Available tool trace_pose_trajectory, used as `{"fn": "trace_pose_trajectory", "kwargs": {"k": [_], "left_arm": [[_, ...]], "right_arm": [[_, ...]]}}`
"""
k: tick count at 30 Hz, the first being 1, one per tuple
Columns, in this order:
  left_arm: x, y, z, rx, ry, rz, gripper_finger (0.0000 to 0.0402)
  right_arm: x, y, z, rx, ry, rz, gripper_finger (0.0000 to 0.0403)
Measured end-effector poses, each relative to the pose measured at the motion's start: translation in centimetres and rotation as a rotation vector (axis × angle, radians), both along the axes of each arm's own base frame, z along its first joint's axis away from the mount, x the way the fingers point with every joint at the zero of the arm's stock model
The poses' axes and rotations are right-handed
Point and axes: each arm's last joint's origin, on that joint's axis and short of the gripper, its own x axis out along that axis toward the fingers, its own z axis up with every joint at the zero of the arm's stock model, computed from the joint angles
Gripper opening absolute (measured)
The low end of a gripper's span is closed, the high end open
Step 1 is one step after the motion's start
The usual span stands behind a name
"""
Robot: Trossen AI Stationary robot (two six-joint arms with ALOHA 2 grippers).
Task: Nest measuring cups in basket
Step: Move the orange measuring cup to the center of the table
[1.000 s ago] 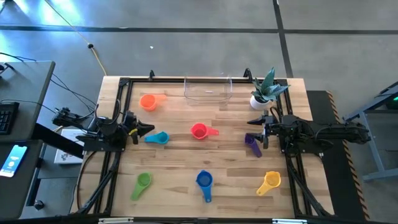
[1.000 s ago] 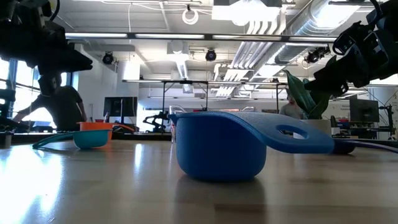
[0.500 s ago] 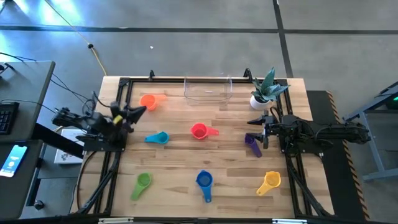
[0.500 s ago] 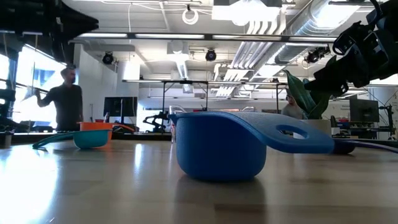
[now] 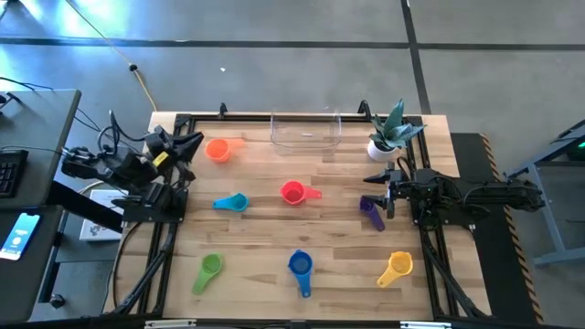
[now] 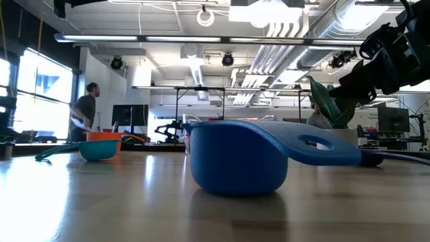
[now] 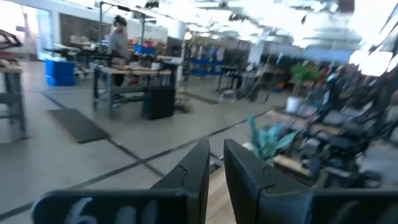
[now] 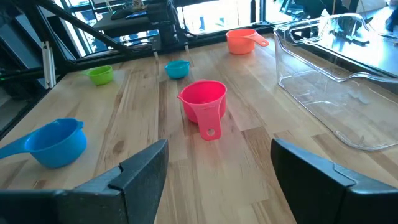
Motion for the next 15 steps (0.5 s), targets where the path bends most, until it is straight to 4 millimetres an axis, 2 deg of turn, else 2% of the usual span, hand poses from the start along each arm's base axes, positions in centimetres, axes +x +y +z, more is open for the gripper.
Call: {"fn": "trace_pose_trajectory", "kwargs": {"k": [7, 11, 15], "left_arm": [[4.7, -0.4, 1.1, 0.052, 0.236, 0.078, 0.0039], [8.1, 0.5, -0.2, 0.005, 0.429, 0.042, 0.0039], [10.1, 2.3, -1.9, -0.062, 0.570, 0.077, 0.0039]], "right_arm": [[0.0, 0.0, 0.0, 0.000, 0.000, 0.000, 0.0275], [0.0, 0.0, 0.0, 0.000, 0.000, 0.000, 0.0275], [0.0, 0.0, 0.0, 0.000, 0.000, 0.000, 0.0275]]}}
